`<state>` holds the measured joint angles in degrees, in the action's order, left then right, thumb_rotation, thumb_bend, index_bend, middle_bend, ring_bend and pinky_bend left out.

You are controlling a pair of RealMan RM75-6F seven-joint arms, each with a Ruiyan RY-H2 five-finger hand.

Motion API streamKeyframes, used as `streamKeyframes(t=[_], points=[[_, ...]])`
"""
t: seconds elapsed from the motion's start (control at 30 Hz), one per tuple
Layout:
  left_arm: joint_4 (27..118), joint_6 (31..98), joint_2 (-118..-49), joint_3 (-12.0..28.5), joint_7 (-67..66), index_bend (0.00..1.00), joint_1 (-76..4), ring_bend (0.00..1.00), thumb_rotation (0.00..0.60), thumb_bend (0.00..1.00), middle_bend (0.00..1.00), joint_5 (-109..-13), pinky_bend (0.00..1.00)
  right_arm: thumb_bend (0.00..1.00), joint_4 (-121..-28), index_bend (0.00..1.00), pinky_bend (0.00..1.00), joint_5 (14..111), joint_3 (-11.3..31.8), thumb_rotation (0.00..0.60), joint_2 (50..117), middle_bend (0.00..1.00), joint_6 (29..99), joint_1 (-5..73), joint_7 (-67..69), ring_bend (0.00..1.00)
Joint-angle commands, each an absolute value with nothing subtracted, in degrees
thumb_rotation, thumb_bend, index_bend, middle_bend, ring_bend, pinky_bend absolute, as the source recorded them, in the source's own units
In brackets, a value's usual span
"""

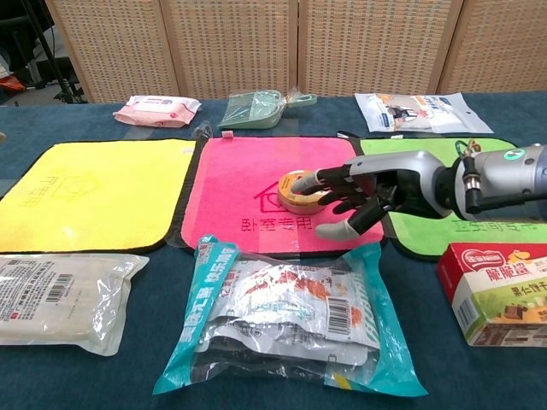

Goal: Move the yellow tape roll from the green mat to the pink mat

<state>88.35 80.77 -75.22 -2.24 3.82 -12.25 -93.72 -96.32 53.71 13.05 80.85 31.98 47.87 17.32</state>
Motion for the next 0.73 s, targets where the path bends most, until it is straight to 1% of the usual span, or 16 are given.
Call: streamKeyframes(t=[0.03, 0.17, 0.27, 0.4, 0.5, 0.6, 0.7, 0.73], points=[[88.35, 80.84, -75.24, -2.22, 3.77, 0.04, -12.23, 0.00, 0.600, 0.15, 0.00, -93.72, 0.00, 0.47, -96.95, 0.08, 0.02, 54.17, 12.68, 0.600, 80.51, 0.00, 32.57, 47.61, 16.74, 0.00], [88.09, 80.78, -75.25, -2.02, 3.76, 0.04, -12.19, 0.00, 0.600, 0.16, 0.00, -93.26, 0.00, 0.47, -97.53, 0.08, 0.02, 54.57, 12.50, 0.600, 79.39, 0.00, 33.79, 46.84, 16.41, 0.00], [87.83, 80.54, -75.32, -1.78, 3.64, 0.04, -12.22, 0.00, 0.600, 0.16, 0.00, -92.69, 0.00, 0.47, -99.05, 0.08, 0.02, 56.24, 12.01, 0.600, 76.90, 0.00, 35.43, 45.19, 16.21, 0.00], [87.45, 80.33, -75.52, -1.40, 2.68, 0.04, -12.16, 0.00, 0.600, 0.15, 0.00, -91.82, 0.00, 0.47, -102.23, 0.08, 0.02, 61.77, 10.45, 0.600, 72.29, 0.00, 39.52, 41.22, 15.96, 0.00], [87.41, 80.47, -75.70, -1.02, 1.21, 0.04, -11.96, 0.00, 0.600, 0.15, 0.00, -91.08, 0.00, 0.47, -103.63, 0.08, 0.02, 69.11, 7.41, 0.600, 68.95, 0.00, 45.12, 36.74, 14.69, 0.00], [87.34, 80.43, -75.87, -0.49, -0.42, 0.04, -11.68, 0.00, 0.600, 0.16, 0.00, -89.75, 0.00, 0.47, -102.14, 0.08, 0.02, 76.51, 3.28, 0.600, 67.08, 0.00, 53.71, 31.12, 11.46, 0.00], [87.04, 79.83, -76.04, 0.10, -1.75, 0.04, -11.60, 0.00, 0.600, 0.16, 0.00, -88.03, 0.00, 0.47, -97.85, 0.08, 0.02, 81.89, 0.00, 0.600, 68.01, 0.00, 63.24, 25.66, 6.24, 0.00], [86.89, 79.56, -76.10, 0.40, -2.29, 0.04, -11.57, 0.00, 0.600, 0.16, 0.00, -87.20, 0.00, 0.47, -95.03, 0.08, 0.02, 83.85, -0.97, 0.600, 69.35, 0.00, 67.73, 23.26, 3.59, 0.00]])
